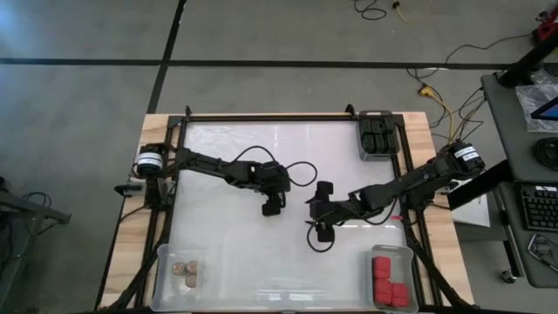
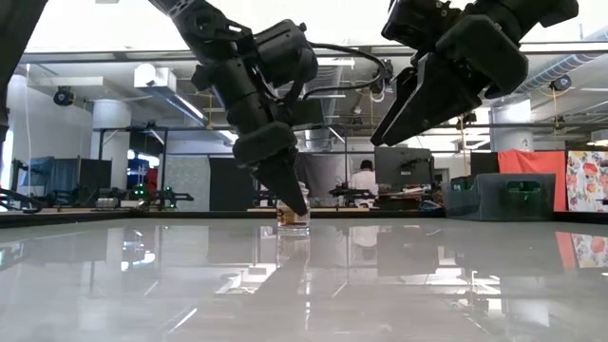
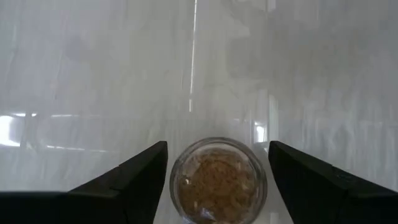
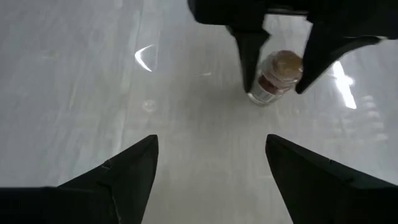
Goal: Sort spices by type
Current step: Put the brown seasoning bottle into the transparent bin
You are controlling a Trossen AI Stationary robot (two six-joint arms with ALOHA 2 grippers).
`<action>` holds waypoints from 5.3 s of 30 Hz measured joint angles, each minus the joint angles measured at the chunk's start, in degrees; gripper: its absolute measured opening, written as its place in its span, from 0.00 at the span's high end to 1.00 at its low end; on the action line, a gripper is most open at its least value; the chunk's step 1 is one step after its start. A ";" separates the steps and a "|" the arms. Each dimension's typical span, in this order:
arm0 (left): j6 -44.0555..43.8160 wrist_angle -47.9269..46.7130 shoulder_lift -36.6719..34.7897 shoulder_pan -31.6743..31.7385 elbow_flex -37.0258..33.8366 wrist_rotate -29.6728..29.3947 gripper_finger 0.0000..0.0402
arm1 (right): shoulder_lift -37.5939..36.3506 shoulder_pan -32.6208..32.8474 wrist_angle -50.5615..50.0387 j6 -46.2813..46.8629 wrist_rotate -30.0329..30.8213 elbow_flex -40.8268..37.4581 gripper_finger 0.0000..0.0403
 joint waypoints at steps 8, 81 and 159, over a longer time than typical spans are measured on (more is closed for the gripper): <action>-0.01 -2.32 -0.22 0.00 1.30 -0.34 0.37 | 0.00 0.00 -0.05 -0.15 -0.25 0.00 0.33; -131.79 -66.50 -6.53 -63.97 25.72 4.15 0.60 | 10.10 -0.17 15.51 -23.28 -2.98 -1.22 0.45; -128.46 -50.38 -2.21 -65.44 8.09 12.09 0.59 | 10.05 -0.16 13.21 -20.57 -3.00 -1.42 0.46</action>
